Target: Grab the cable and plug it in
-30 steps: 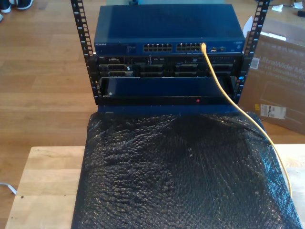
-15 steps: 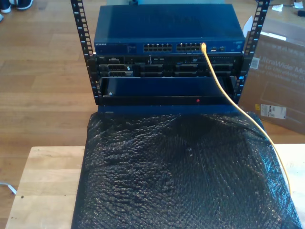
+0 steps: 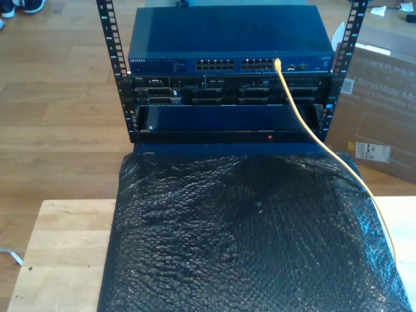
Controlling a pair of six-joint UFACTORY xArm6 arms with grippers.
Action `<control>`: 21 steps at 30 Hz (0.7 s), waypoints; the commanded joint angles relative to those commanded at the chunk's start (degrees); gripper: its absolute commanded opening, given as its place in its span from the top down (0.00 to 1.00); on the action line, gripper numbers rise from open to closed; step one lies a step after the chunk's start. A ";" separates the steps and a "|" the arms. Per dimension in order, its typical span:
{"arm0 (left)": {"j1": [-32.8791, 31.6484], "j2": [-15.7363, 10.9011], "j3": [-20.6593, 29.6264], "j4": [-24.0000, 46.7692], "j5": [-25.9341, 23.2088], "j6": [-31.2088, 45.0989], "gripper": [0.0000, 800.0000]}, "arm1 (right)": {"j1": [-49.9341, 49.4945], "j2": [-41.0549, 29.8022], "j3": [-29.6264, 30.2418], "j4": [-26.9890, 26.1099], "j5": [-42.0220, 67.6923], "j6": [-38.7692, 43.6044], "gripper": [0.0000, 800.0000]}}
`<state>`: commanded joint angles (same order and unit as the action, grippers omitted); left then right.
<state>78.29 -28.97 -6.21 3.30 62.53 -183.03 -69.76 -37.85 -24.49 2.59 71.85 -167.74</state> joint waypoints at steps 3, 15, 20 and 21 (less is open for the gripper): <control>0.00 0.00 -0.09 0.00 0.00 0.09 0.00 | -3.16 -1.41 3.52 -0.70 -0.18 -3.08 0.00; 0.00 0.00 -0.09 0.00 0.00 0.09 0.00 | -10.46 -5.63 15.65 -0.79 -9.05 -8.62 0.00; 0.00 0.00 -0.09 0.00 0.00 0.09 0.00 | -10.46 -5.89 18.99 -0.79 -13.19 -8.79 0.00; 0.00 0.00 -0.09 0.00 0.00 0.09 0.00 | -10.55 -5.89 19.52 -0.79 -14.07 -8.88 0.00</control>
<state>78.29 -28.97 -6.30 3.30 62.53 -182.95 -80.31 -43.74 -4.98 1.80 57.78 -176.62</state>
